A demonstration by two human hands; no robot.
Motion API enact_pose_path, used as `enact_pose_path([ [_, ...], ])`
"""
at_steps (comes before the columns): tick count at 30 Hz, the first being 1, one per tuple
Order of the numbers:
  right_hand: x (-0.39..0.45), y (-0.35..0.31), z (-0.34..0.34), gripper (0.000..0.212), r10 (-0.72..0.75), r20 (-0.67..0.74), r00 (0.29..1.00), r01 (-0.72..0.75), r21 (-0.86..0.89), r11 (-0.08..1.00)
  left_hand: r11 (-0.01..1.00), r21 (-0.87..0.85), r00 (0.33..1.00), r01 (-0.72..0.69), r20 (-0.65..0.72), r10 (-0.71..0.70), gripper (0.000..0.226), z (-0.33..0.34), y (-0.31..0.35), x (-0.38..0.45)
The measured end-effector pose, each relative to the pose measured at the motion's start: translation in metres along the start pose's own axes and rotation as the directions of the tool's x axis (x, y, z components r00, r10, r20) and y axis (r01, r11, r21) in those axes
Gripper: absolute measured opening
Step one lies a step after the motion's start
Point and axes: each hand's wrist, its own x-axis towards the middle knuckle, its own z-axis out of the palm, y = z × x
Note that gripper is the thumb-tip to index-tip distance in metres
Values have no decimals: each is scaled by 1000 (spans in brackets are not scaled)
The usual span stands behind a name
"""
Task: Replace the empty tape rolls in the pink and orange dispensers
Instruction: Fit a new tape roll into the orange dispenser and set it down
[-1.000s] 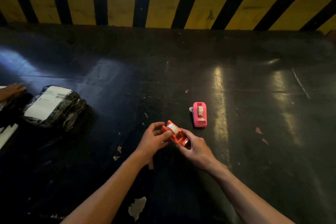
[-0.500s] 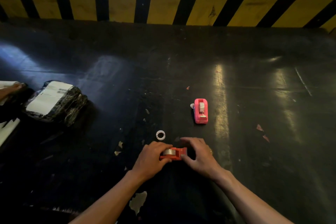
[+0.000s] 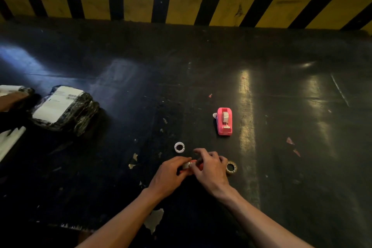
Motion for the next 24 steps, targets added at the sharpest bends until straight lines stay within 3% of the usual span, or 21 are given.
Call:
enact_pose_path([
  [6,-1,-9,1,37,61,1,998,-61,73,995,1000,-9,1000,9,-10,-9,44,1,-1,-1],
  [12,-5,-4,-2,21,58,31,998,-58,16,998,1000,-3,999,-2,-39,2,45,4,-4,-1],
  [24,-11,-11,-10,14,65,21,998,-65,32,997,1000,17,1000,-8,-30,9,47,6,-10,-2],
])
